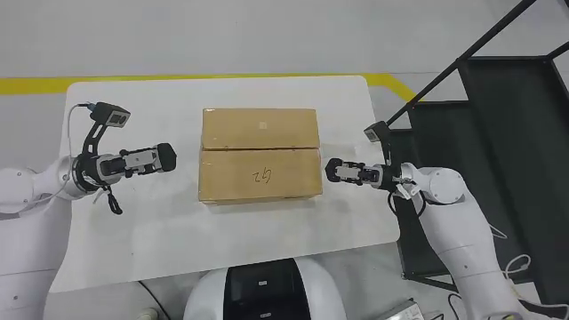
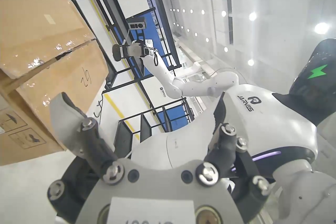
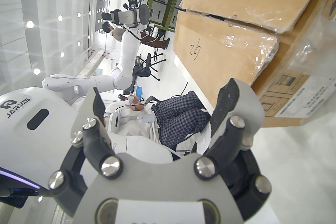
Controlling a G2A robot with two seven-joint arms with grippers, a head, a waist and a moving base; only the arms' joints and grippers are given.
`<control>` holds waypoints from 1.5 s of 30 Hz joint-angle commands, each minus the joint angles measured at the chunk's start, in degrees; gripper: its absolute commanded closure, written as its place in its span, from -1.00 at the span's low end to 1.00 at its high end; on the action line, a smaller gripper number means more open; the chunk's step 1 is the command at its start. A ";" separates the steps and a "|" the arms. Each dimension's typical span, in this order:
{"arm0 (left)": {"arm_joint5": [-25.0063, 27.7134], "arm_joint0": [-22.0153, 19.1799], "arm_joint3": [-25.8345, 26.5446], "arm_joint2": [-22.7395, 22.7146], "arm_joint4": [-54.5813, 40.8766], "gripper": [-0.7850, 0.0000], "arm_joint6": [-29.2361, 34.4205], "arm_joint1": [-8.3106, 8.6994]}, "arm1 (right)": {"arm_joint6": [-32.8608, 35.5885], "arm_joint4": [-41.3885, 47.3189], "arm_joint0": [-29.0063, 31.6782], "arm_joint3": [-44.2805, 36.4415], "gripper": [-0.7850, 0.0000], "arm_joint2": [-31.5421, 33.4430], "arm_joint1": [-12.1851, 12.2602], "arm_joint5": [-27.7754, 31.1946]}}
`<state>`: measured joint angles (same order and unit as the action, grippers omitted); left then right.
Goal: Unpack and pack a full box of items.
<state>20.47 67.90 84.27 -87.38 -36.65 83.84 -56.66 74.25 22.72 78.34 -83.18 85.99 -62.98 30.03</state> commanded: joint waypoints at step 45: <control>12.46 -14.98 -20.51 23.56 3.44 -1.00 -12.49 0.11 | 1.49 11.82 -8.55 8.35 -1.00 -8.60 0.67 -1.49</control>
<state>32.87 53.01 63.81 -64.09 -33.03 71.43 -56.59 74.72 32.27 69.75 -74.41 77.23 -62.44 29.58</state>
